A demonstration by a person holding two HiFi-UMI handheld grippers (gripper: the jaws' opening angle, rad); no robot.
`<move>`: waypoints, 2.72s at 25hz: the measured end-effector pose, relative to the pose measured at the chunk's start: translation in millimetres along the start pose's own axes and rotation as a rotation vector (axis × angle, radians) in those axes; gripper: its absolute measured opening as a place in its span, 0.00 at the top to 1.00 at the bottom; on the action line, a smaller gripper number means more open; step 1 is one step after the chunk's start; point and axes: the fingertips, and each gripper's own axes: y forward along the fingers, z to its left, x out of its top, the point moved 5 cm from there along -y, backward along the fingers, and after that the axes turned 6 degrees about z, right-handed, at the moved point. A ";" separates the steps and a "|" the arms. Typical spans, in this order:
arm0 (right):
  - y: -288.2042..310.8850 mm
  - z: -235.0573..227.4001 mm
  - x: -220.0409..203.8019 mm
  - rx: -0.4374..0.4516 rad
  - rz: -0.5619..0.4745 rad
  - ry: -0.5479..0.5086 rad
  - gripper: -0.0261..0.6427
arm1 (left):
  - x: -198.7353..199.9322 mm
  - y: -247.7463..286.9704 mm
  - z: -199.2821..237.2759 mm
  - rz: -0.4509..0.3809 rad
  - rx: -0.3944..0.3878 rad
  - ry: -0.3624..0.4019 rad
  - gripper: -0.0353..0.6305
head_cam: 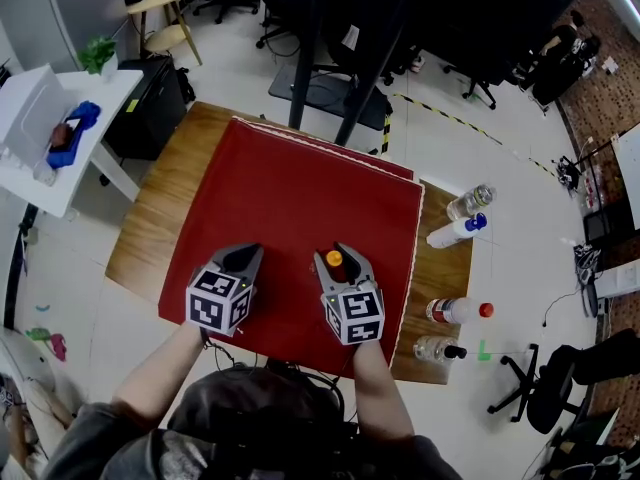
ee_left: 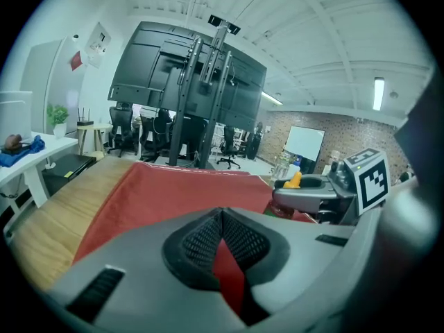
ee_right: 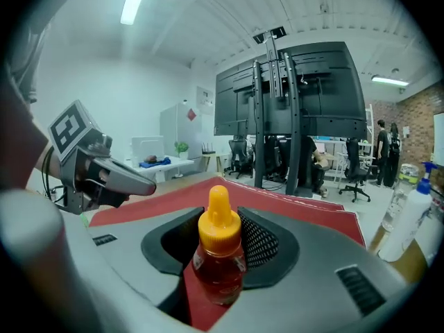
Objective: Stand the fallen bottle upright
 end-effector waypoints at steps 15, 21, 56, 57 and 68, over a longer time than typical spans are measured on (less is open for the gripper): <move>-18.7 4.6 1.7 -0.002 -0.054 0.040 0.34 | -2.0 -25.6 -9.3 -0.040 0.004 0.007 0.91; -32.9 12.8 -1.1 -0.003 -0.083 0.061 0.34 | -2.2 -34.2 -12.5 -0.058 -0.001 0.005 0.91; -139.1 77.2 28.1 -0.145 -0.351 0.039 0.97 | 7.5 -120.7 -77.2 -0.258 -0.158 0.050 0.91; -140.1 79.5 27.3 -0.148 -0.349 0.031 0.97 | 6.1 -122.0 -77.6 -0.257 -0.159 0.049 0.91; -152.2 94.5 13.5 -0.177 -0.289 0.006 0.97 | -11.3 -136.2 -83.6 -0.245 -0.158 0.045 0.91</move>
